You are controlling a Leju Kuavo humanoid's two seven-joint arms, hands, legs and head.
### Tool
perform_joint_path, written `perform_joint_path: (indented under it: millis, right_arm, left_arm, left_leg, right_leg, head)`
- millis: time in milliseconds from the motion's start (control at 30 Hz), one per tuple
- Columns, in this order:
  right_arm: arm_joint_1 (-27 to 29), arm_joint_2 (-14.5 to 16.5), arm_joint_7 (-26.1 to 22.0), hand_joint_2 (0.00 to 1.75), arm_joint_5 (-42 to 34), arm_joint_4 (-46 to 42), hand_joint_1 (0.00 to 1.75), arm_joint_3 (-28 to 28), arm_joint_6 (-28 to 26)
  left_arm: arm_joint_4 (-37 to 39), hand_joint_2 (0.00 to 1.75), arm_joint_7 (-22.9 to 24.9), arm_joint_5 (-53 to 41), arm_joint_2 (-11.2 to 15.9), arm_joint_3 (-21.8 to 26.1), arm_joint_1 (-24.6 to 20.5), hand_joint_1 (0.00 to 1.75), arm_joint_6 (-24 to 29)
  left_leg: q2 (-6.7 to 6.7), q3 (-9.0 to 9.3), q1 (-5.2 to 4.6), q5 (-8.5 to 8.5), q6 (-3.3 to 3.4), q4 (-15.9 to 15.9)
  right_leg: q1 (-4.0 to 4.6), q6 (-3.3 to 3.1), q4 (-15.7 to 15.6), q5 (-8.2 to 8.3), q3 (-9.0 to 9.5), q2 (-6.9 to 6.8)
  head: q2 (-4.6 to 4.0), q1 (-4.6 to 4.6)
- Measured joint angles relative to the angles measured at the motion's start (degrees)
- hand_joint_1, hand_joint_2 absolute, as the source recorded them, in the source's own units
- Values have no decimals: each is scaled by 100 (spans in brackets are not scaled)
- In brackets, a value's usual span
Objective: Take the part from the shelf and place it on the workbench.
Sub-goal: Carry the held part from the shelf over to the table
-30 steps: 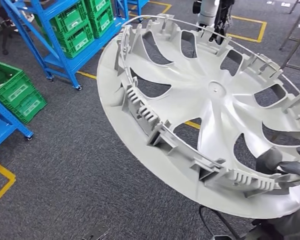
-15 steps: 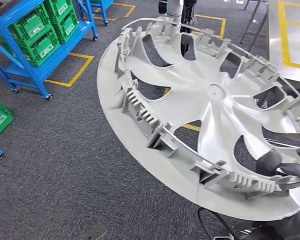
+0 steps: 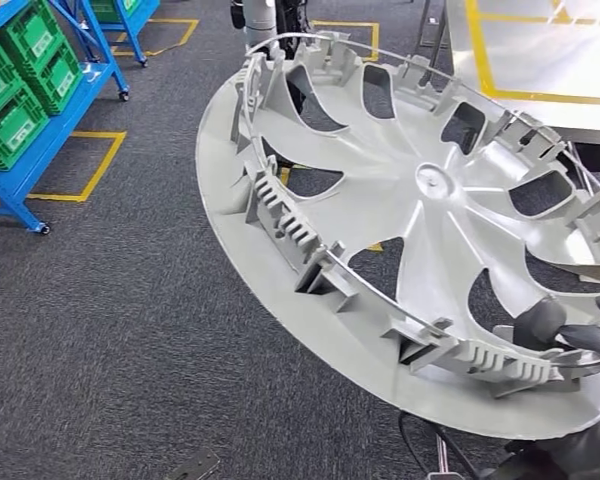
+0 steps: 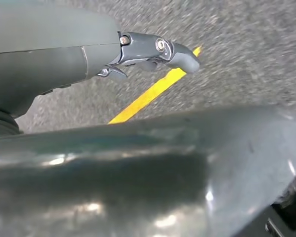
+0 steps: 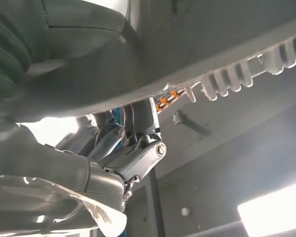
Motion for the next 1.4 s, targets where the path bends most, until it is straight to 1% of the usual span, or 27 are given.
perform_joint_path:
  millis: [67, 100, 133, 167, 200, 267, 333, 400, 433, 500, 567, 633, 667, 700, 767, 833, 867, 933, 967, 1033, 1100, 1133, 1167, 1233, 1300, 1367, 1400]
  right_arm:
    - [-4, 0, -22, 175, -2, 2, 175, -1, 1]
    - [-4, 0, -34, 175, -3, 3, 175, -1, 1]
    - [-4, 0, -44, 175, -5, 4, 175, -2, 2]
    - [-5, 0, -55, 175, -7, 5, 175, -3, 2]
    - [-8, 1, -66, 175, -9, 5, 175, -5, 2]
    - [-21, 2, -88, 175, -12, 5, 175, -12, 2]
    - [-34, 2, -109, 175, -14, 5, 175, -24, 2]
    - [-34, 2, -122, 175, -19, 2, 175, -35, 2]
    - [-30, 2, -125, 175, -21, 0, 175, -39, 2]
    - [-40, 2, -133, 175, -23, -2, 175, -48, 1]
    - [-46, 2, -145, 175, -25, -1, 175, -53, 0]
    - [-35, 2, -149, 175, -24, -1, 175, -56, 1]
    - [-31, 2, -149, 175, -24, -1, 175, -56, 1]
    - [-30, 2, -148, 175, -24, -1, 175, -56, 2]
    - [-37, 2, -145, 175, -25, -1, 175, -56, 2]
    - [-42, 2, -143, 175, -24, -1, 175, -56, 1]
    - [-41, 2, -142, 175, -24, -1, 175, -56, 0]
    - [-33, 3, -141, 175, -23, -2, 175, -55, 0]
    - [-35, 3, -140, 175, -23, -2, 175, -54, 1]
    - [-39, 7, -139, 175, -21, -2, 175, -50, 1]
    - [-37, 9, -138, 175, -20, -1, 175, -50, 1]
    - [-33, 9, -137, 175, -20, -1, 175, -50, 2]
    - [-30, 9, -136, 175, -20, -1, 175, -50, 2]
    - [-28, 10, -134, 175, -20, -1, 175, -50, 2]
    - [-32, 11, -134, 175, -19, -1, 175, -50, 2]
    - [-30, 11, -133, 175, -19, -1, 175, -51, 2]
    - [-26, 11, -133, 175, -20, -2, 175, -52, 2]
  left_arm:
    - [0, 0, -1, -1, 0, 0, 16, 0, -2]
    - [0, 0, 1, -1, -1, 0, 30, 0, -3]
    - [0, 0, 3, -2, -1, 0, 42, 0, -4]
    - [0, 0, 4, -2, -1, 0, 48, 0, -4]
    - [0, 0, 5, -2, -1, 0, 47, 0, -4]
    - [0, 0, 5, -2, 5, 0, 40, 0, -3]
    - [0, 0, 6, -2, 10, 0, 28, 0, -2]
    - [0, 0, 7, -3, -1, -1, 14, 0, -3]
    - [0, 0, 8, -4, -5, -1, 8, 0, -2]
    - [0, 0, 8, -6, -14, -2, -1, 0, 0]
    - [0, 0, 8, -7, -10, -2, 8, 0, 1]
    - [0, 0, 11, -7, -8, -2, 23, 0, 0]
    - [0, 0, 13, -7, -8, -2, 24, 0, 0]
    - [0, 0, 14, -7, -9, -2, 22, 0, 0]
    - [0, 0, 14, -7, -11, -2, 19, 0, 1]
    - [0, 0, 14, -7, -10, -2, 20, 0, 2]
    - [0, 0, 14, -7, -8, -2, 21, 0, 2]
    - [0, 0, 14, -5, -8, -2, 10, 0, 2]
    - [0, 0, 14, -4, -7, -2, 4, 0, 2]
    - [0, 0, 14, 1, -5, -2, 4, 0, 2]
    - [0, 0, 17, 6, -5, -2, 30, 0, 3]
    - [0, 0, 19, 8, -4, -2, 46, 0, 8]
    - [0, 0, 21, 8, -2, -2, 57, 0, 13]
    - [0, 0, 23, 9, 5, -2, 61, 0, 24]
    - [1, 0, 23, 9, 19, -2, 57, 0, 26]
    - [2, 0, 23, 9, 27, -2, 52, 0, 26]
    - [2, 0, 23, 9, 24, -2, 47, 0, 25]
  left_leg:
    - [-219, -348, 4, -372, -6, 784]
    - [-248, -505, 3, -472, -3, 1111]
    - [-259, -587, 2, -459, 5, 1259]
    - [-272, -569, 1, -328, 20, 1173]
    - [-307, -458, 1, -116, 42, 888]
    - [-536, -157, 12, 266, 97, 133]
    - [-726, 0, 15, 368, 128, -272]
    - [-676, 16, 9, 360, 152, -335]
    - [-611, 25, 14, 379, 177, -363]
    - [-462, 47, 32, 412, 242, -418]
    - [-309, 51, 20, 410, 276, -425]
    - [-148, 51, 11, 399, 277, -423]
    - [-72, 55, 10, 392, 272, -422]
    - [0, 66, 10, 381, 262, -421]
    - [115, 101, -11, 347, 219, -417]
    - [210, 130, -46, 317, 163, -409]
    - [263, 140, -58, 309, 137, -411]
    - [324, 166, -50, 277, 82, -402]
    - [249, 150, -37, 207, 57, -332]
    - [-40, -49, -14, -104, 22, 161]
    - [-221, -411, -12, -442, 14, 938]
    - [-247, -538, -13, -491, 14, 1183]
    - [-260, -580, -14, -423, 21, 1227]
    - [-339, -385, -12, -10, 52, 693]
    - [-576, -102, 4, 309, 94, -12]
    - [-707, 3, 3, 349, 118, -289]
    - [-665, 10, -3, 351, 130, -320]
  right_leg:
    - [5, -34, 3, 1, -2, 127]
    - [10, -38, 7, 0, -1, 207]
    - [16, -39, 14, 1, 1, 289]
    - [20, -38, 21, 1, 3, 371]
    - [22, -37, 28, 0, 8, 450]
    - [26, -21, 48, -2, 1, 595]
    - [12, 37, 66, 13, -50, 721]
    - [-13, 125, 55, 48, -103, 839]
    - [-15, 161, 72, 37, -139, 803]
    - [-5, 217, 383, -152, -320, 520]
    - [-15, 264, 1104, -503, -675, 209]
    - [-31, 302, 1634, -657, -935, 127]
    - [-36, 310, 1595, -580, -908, 105]
    - [-38, 310, 1326, -418, -756, 65]
    - [-6, 275, 511, -111, -282, -192]
    - [40, 187, 72, -29, -19, -372]
    - [60, 140, 44, -49, -5, -357]
    - [48, 56, 30, -22, -20, -212]
    - [37, 20, 15, -9, -17, -148]
    - [14, -39, -8, 11, -5, -23]
    - [19, -64, -4, 10, -5, 123]
    - [23, -66, 1, 9, -4, 206]
    - [27, -66, 9, 9, -3, 293]
    - [28, -61, 32, 6, 3, 457]
    - [33, -31, 62, 0, -15, 598]
    - [18, 32, 76, 15, -63, 716]
    - [3, 71, 71, 32, -87, 777]
  head:
    - [-1, -13]
    - [-1, -15]
    - [-1, -14]
    - [-1, -15]
    - [-1, -15]
    - [-1, -12]
    - [0, -11]
    - [1, -12]
    - [1, -7]
    - [1, 24]
    - [0, 50]
    - [-1, 50]
    - [-1, 50]
    - [-1, 50]
    - [-1, 53]
    - [-1, 44]
    - [-1, 41]
    - [-1, 37]
    - [0, 30]
    - [0, 5]
    - [0, -10]
    - [0, -10]
    - [-1, -11]
    - [-1, -11]
    - [-1, -5]
    - [1, -4]
    - [1, -4]
